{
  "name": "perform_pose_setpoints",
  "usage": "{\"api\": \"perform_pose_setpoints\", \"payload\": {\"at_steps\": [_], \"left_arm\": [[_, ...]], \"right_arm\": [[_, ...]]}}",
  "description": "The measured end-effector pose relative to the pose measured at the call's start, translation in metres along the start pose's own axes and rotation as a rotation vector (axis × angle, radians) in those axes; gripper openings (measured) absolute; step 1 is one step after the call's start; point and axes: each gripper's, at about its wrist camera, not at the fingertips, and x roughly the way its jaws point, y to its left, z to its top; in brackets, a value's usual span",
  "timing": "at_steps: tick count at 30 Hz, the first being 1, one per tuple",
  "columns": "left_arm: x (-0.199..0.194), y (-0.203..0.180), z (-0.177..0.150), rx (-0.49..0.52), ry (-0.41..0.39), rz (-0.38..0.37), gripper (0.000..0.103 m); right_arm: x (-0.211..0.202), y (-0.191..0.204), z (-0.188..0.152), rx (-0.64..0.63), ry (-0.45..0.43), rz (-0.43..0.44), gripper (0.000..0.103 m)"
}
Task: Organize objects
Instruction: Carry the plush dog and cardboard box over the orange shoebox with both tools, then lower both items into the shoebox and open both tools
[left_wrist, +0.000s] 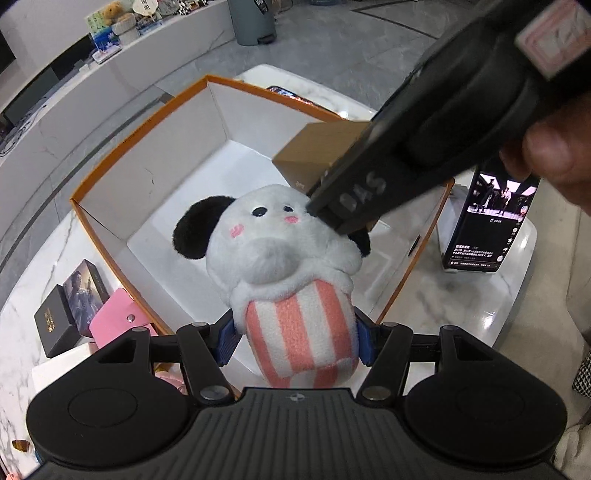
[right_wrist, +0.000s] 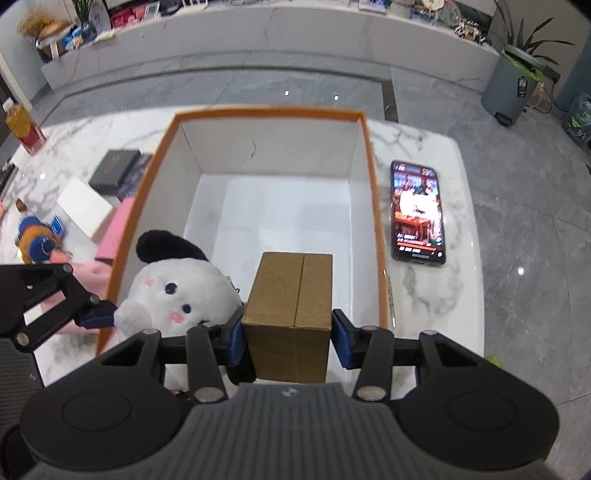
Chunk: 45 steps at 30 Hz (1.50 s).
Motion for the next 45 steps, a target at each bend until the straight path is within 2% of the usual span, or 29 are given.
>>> {"api": "perform_pose_setpoints", "payload": {"at_steps": [9,14,16,21,32,37,45], "left_arm": [[0.016,0.012,0.005,0.015,0.082,-0.026,0.071],[0.034,0.02,0.014,0.022,0.163,-0.042,0.071],[0.041,0.021,0.016,0.044,0.192,-0.022,0.071],[0.053,0.033,0.02,0.017,0.241,-0.051,0.071],[0.06,0.035,0.025,0.036,0.276,-0.049,0.072],[0.059,0.029,0.025,0.049,0.256,-0.026,0.072],[0.046,0.028,0.026,0.066,0.242,-0.009,0.073]], "right_arm": [[0.034,0.007,-0.006,-0.024,0.063,-0.002,0.049],[0.051,0.01,-0.009,-0.026,0.105,0.004,0.049],[0.059,0.014,-0.012,-0.036,0.124,-0.004,0.049],[0.075,0.017,-0.016,-0.019,0.147,0.011,0.049],[0.082,0.013,-0.019,0.012,0.17,0.027,0.048],[0.083,0.011,-0.022,0.027,0.184,0.033,0.049],[0.067,0.014,-0.018,0.024,0.154,0.03,0.049]]}}
